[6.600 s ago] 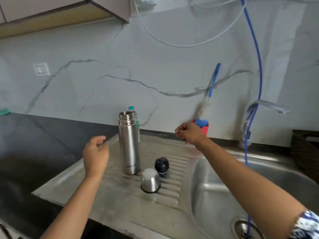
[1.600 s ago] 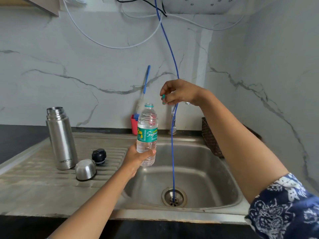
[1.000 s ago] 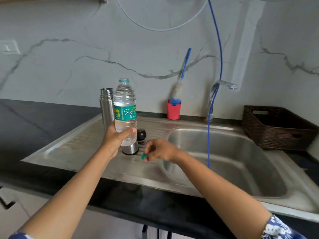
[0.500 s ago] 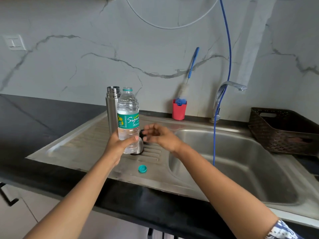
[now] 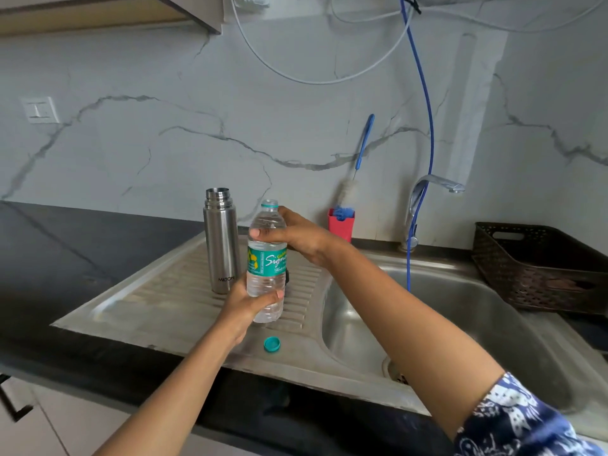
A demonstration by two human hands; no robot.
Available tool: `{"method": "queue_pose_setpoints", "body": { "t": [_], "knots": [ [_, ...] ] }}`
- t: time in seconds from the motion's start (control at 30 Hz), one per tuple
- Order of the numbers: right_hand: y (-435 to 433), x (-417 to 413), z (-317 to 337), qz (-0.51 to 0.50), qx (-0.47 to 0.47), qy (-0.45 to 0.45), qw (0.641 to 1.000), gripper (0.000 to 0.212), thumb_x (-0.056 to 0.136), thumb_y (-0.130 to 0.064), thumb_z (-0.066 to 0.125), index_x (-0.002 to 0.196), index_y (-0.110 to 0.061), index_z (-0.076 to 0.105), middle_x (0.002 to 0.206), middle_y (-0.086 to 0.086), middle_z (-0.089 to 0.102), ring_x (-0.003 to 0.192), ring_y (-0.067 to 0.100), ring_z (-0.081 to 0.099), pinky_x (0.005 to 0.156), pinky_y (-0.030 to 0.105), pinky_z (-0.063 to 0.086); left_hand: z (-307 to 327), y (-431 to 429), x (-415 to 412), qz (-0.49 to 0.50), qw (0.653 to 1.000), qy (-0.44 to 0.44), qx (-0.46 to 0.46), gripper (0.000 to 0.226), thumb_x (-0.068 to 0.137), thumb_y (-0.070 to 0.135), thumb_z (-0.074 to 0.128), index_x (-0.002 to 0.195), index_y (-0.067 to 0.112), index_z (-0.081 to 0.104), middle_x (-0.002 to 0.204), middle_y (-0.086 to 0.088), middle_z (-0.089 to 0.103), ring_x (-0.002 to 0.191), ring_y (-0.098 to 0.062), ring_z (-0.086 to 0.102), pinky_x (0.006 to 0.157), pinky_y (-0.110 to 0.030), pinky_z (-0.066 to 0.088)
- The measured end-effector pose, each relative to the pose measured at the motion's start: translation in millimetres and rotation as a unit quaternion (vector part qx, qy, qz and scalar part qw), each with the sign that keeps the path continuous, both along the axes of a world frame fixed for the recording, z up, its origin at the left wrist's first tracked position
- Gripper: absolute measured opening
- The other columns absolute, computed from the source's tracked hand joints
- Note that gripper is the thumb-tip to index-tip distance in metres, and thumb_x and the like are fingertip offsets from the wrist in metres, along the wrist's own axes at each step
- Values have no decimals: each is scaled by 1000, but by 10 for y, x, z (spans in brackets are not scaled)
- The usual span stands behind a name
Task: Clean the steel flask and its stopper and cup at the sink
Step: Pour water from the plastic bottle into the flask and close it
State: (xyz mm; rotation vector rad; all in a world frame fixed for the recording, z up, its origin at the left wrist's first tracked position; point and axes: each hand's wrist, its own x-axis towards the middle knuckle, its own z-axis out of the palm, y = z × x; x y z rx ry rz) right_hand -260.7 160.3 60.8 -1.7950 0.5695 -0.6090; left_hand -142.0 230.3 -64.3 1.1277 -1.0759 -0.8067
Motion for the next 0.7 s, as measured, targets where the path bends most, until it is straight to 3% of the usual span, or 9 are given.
{"method": "queue_pose_setpoints", "body": {
  "t": [0.17,0.4,0.53,0.6,0.7],
  "knots": [
    [-17,-69,63,23,7,13,1000,69,78,-9,75,135,-13,36,125,10,58,114,24,58,100,36,47,15,-62,-48,-6,1000,7,9,85,40,37,85,117,13,59,105,-9,71,98,-26,68,82,-33,53],
    [-27,-89,79,-14,4,-31,999,60,75,-8,77,127,-14,46,113,8,64,105,24,63,96,41,50,82,-105,-94,-20,1000,11,-14,84,42,37,85,118,10,59,104,-10,71,102,-30,66,83,-34,53],
    [-54,-78,209,-34,-22,-67,997,51,74,-3,76,118,-10,49,101,6,65,93,21,65,90,36,53,288,-86,-59,-36,998,-23,-34,94,35,59,89,114,20,58,105,-1,72,101,-19,67,84,-28,52],
    [-83,-95,268,-41,-31,-78,996,48,74,0,75,114,-10,50,96,5,65,87,18,65,84,30,54,397,-77,55,-9,998,-33,-52,91,37,65,86,113,22,58,109,0,69,101,-13,65,86,-27,51],
    [-134,-152,313,-50,-45,-72,995,48,74,-2,76,114,-11,50,95,3,66,85,15,66,81,27,54,481,-100,332,141,982,-54,-115,67,52,62,80,105,25,63,99,0,68,90,-11,63,80,-24,49]
  ]
}}
